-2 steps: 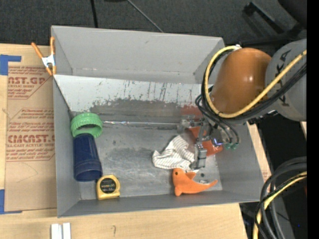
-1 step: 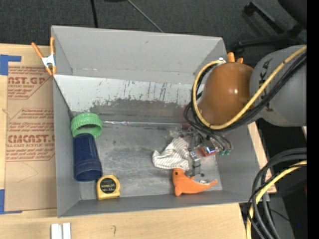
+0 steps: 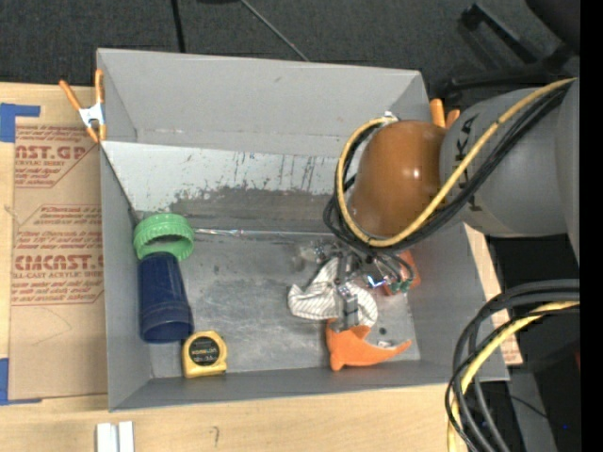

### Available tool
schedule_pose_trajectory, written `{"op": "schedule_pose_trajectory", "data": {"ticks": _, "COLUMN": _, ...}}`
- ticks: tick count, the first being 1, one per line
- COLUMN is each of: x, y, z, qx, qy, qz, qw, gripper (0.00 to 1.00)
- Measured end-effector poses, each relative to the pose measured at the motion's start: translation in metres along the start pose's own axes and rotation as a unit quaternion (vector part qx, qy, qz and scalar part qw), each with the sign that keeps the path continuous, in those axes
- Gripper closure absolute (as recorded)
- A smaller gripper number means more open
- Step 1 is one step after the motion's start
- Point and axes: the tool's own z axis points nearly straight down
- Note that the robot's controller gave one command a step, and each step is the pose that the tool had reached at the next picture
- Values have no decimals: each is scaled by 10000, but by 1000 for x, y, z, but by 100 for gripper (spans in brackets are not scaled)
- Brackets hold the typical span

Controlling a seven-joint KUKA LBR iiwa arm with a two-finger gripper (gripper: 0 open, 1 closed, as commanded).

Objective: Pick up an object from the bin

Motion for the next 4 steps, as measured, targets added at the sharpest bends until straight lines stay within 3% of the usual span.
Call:
{"op": "schedule_pose_trajectory", "data": {"ticks": 1, "x": 1, "y": -10, "z": 27, "qx": 11, "qy": -19, "qz": -218, "qw": 9998, "gripper": 0}}
{"op": "schedule_pose_trajectory", "data": {"ticks": 2, "x": -7, "y": -21, "z": 51, "qx": 0, "qy": -6, "qz": 357, "qw": 9994, "gripper": 100}}
{"op": "schedule_pose_trajectory", "data": {"ticks": 3, "x": -7, "y": -21, "z": 51, "qx": 1, "qy": -6, "qz": 357, "qw": 9994, "gripper": 100}}
{"op": "schedule_pose_trajectory", "data": {"ticks": 4, "x": -8, "y": -25, "z": -119, "qx": 18, "qy": -33, "qz": 126, "qw": 9999, "gripper": 100}}
